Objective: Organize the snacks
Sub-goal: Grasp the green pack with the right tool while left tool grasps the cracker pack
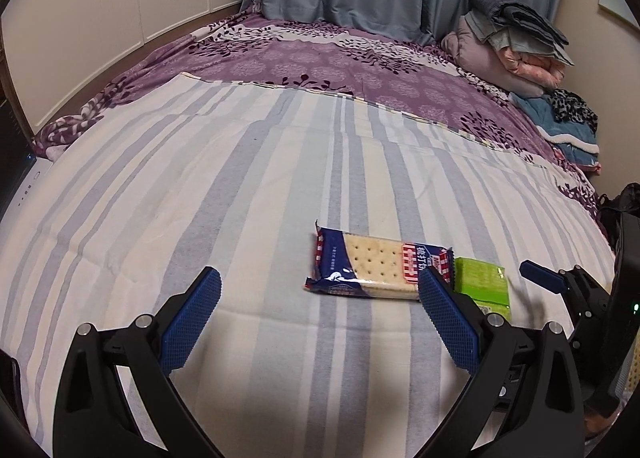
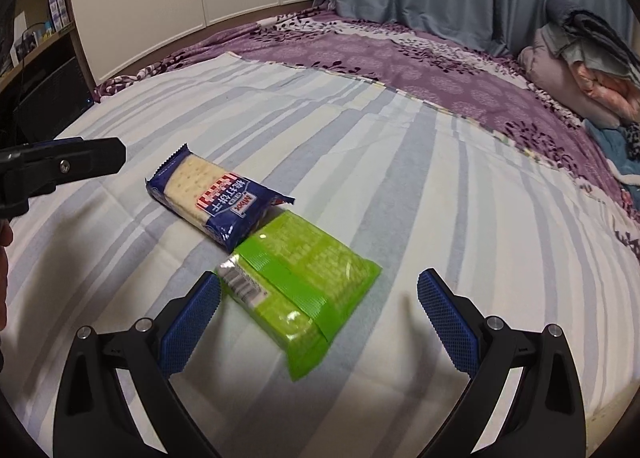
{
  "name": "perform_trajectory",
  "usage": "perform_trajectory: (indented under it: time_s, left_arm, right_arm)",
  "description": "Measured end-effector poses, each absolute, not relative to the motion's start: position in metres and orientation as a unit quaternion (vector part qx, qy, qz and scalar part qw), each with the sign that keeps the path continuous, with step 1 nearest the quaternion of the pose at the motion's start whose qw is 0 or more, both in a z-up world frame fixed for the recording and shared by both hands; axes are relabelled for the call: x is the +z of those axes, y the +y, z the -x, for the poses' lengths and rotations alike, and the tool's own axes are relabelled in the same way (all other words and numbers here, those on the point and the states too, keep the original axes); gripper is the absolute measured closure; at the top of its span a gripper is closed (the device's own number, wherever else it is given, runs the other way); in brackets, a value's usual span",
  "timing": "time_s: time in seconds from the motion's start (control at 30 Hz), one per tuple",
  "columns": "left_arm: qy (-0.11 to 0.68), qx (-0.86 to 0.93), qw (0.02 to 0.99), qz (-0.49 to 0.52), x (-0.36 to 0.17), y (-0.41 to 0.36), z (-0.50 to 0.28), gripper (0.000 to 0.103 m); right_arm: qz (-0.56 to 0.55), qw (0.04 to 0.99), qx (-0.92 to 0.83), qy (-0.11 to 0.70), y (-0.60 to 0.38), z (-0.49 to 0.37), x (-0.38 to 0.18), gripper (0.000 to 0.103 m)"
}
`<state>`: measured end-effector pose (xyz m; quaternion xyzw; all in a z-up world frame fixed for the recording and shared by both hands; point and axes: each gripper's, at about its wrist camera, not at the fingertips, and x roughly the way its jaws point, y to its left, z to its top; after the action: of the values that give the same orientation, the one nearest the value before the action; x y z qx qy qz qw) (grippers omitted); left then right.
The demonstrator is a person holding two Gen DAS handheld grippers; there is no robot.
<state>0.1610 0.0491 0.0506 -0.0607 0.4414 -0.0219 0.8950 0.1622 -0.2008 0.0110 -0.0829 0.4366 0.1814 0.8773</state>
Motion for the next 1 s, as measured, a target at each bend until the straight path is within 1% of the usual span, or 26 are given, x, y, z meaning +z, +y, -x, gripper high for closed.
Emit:
perform_trajectory:
  time_s: [0.43,0.47,0.5,0.53,0.6,0.7,0.8,1.0]
  left_arm:
    - [0.457,-0.025,0.888,0.056,0.035,0.046,-0.169,0.003]
    - [0.457,-0.023,0.887,0.055,0.034,0.046,-0.17,0.003]
    - [0.458,-0.022,0.887,0.055,0.034,0.046,-0.172,0.003]
    - [0.459,-0.022,0.886,0.055,0.033,0.045,-0.173,0.003]
    - [0.46,-0.024,0.886,0.053,0.032,0.043,-0.177,0.003]
    - [0.463,-0.034,0.884,0.05,0.029,0.034,-0.182,0.003]
    - [0.468,-0.048,0.881,0.051,0.024,0.025,-0.188,0.003]
    - [0.471,-0.082,0.877,0.057,0.017,0.005,-0.2,0.003]
  right_arm:
    - [0.051,0.867,0.197,0.454,-0.196,-0.18,0.005,0.005]
    - [0.047,0.867,0.198,0.456,-0.197,-0.18,0.004,0.01]
    - [0.039,0.864,0.204,0.458,-0.198,-0.179,0.004,0.02]
    - [0.032,0.862,0.211,0.459,-0.2,-0.18,0.005,0.023]
    - [0.024,0.861,0.217,0.46,-0.201,-0.176,0.005,0.035]
    - [0.042,0.863,0.205,0.459,-0.2,-0.17,0.005,0.039]
    - [0.036,0.865,0.198,0.459,-0.208,-0.166,0.006,0.043]
    - [0.022,0.869,0.185,0.459,-0.219,-0.158,0.005,0.043]
